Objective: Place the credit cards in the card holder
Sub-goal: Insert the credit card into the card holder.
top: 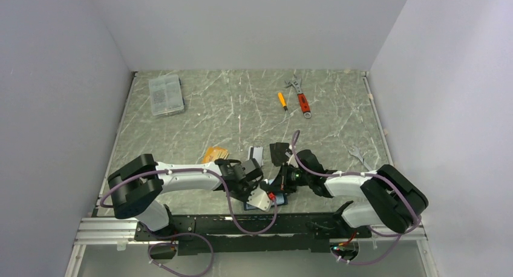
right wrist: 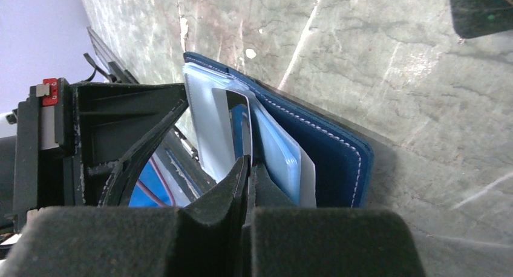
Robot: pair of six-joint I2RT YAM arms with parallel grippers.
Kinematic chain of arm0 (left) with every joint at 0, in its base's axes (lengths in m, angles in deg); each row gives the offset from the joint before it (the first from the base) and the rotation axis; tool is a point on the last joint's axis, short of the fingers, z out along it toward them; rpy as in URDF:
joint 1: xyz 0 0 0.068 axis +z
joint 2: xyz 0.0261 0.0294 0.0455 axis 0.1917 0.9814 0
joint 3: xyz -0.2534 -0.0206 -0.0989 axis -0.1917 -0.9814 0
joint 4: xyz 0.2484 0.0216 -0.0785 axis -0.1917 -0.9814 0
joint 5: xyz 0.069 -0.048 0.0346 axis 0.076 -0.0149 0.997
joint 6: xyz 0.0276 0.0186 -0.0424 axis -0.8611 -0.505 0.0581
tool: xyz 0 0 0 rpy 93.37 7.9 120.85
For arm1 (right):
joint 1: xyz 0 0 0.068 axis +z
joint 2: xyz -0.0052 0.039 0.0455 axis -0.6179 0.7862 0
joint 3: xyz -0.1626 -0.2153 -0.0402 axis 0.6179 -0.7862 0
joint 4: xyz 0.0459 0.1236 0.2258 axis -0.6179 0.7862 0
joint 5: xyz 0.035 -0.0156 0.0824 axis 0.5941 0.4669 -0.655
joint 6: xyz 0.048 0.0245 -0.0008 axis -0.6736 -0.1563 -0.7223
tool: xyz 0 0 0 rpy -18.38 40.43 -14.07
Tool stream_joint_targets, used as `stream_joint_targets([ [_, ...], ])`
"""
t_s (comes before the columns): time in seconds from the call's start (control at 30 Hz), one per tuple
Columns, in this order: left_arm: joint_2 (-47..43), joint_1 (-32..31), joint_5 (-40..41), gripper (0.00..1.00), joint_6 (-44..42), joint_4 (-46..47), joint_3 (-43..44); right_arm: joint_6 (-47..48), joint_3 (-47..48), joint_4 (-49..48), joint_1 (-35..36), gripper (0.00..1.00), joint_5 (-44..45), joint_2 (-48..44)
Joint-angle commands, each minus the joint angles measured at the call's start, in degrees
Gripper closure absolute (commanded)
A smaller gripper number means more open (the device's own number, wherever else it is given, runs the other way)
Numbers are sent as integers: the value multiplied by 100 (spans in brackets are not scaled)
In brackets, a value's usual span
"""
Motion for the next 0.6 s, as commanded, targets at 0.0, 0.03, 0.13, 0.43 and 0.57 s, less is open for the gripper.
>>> stream_joint_targets([
  [0.0,436,-222,-995,100,158,-361,-309,265,24,236,17,100,494,293],
  [0.03,437,-226,-1022,100,160,-355,-292,277,24,191,13,100,492,364],
  [0.13,474,-240,-1046,100,149,-341,-256,298,30,114,17,100,527,533],
  [0.43,649,-282,-1005,100,239,-344,-51,180,46,11,118,100,628,514],
  [0.57,722,-277,-840,100,345,-269,-79,192,183,332,417,100,659,346],
])
